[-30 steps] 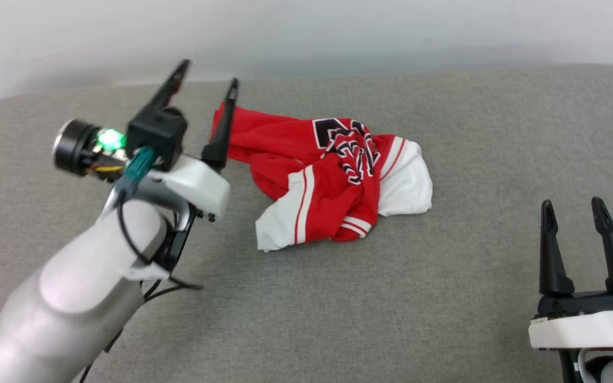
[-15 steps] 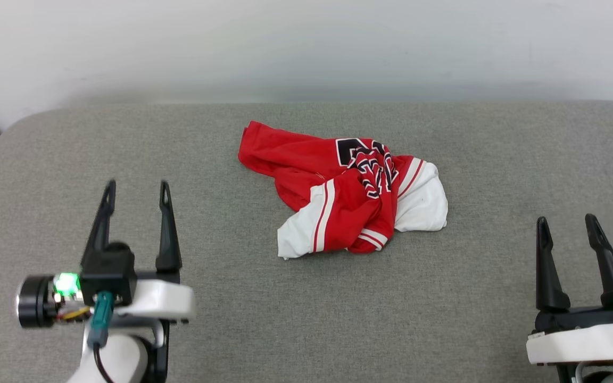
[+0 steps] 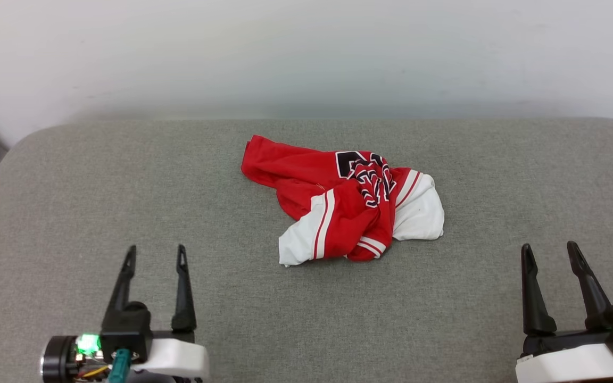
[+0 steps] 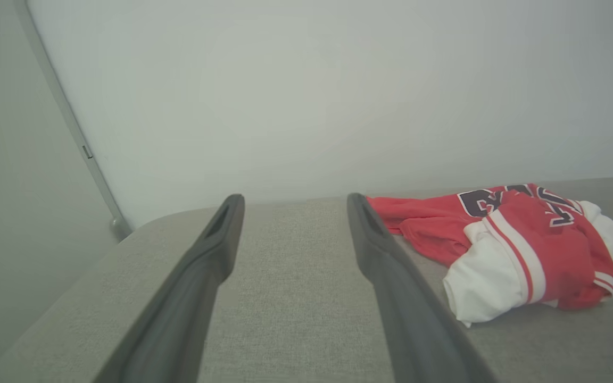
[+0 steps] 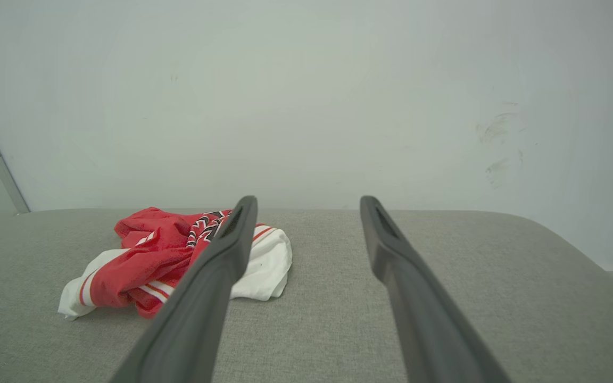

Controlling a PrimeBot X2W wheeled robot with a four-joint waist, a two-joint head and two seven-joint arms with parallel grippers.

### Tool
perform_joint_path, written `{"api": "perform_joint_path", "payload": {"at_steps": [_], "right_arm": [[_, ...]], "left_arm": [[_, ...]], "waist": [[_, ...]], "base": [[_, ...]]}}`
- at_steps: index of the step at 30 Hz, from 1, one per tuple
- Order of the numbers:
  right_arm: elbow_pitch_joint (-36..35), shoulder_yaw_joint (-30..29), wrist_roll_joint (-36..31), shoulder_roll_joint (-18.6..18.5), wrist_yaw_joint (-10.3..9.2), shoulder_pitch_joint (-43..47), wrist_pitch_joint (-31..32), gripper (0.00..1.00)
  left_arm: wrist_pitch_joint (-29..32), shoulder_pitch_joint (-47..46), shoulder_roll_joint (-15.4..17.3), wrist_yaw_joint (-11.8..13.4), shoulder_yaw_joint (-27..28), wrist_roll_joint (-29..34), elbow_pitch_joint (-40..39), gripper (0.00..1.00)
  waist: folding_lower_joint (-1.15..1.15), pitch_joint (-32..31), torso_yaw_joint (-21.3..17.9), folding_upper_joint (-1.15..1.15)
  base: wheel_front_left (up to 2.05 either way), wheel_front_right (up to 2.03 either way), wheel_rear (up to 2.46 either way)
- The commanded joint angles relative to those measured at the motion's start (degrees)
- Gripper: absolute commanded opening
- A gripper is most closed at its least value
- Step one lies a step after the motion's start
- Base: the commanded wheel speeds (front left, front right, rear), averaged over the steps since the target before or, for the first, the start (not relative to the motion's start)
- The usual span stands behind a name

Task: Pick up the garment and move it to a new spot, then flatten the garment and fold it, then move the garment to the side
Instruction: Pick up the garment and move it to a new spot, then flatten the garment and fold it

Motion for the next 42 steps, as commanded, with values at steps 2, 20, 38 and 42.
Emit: {"api": "perform_joint_path", "payload": {"at_steps": [2, 20, 38, 42], "right_arm": [[0.09, 0.06, 0.48, 0.11, -0.02, 0.96, -0.12, 1.0], [0.64, 0.49, 1.37, 0.11, -0.02, 3.28, -0.12, 1.0], [0.6, 0.49, 1.33, 0.11, -0.02, 3.18, -0.12, 1.0], [0.38, 0.39, 1.16, 0.1, -0.02, 2.6, -0.12, 1.0]], "left_arm": [[-0.15, 1.14, -1.09, -1.28, 0.87, 1.16, 0.56, 1.0], [-0.15, 4.58, -6.88, -8.6, 6.48, 6.85, 1.81, 1.0], [-0.15, 4.23, -8.64, -11.24, 8.69, 7.18, 2.89, 1.0], [-0.15, 0.9, -7.67, -13.12, 9.47, 7.23, 2.83, 1.0]], "waist": [[0.01, -0.21, 0.07, 0.0], [0.01, -1.45, 0.77, 0.0], [0.01, -1.47, 0.8, 0.0], [0.01, -0.97, 0.82, 0.0]], "base": [[0.0, 0.0, 0.0], [0.0, 0.0, 0.0], [0.0, 0.0, 0.0], [0.0, 0.0, 0.0]]}}
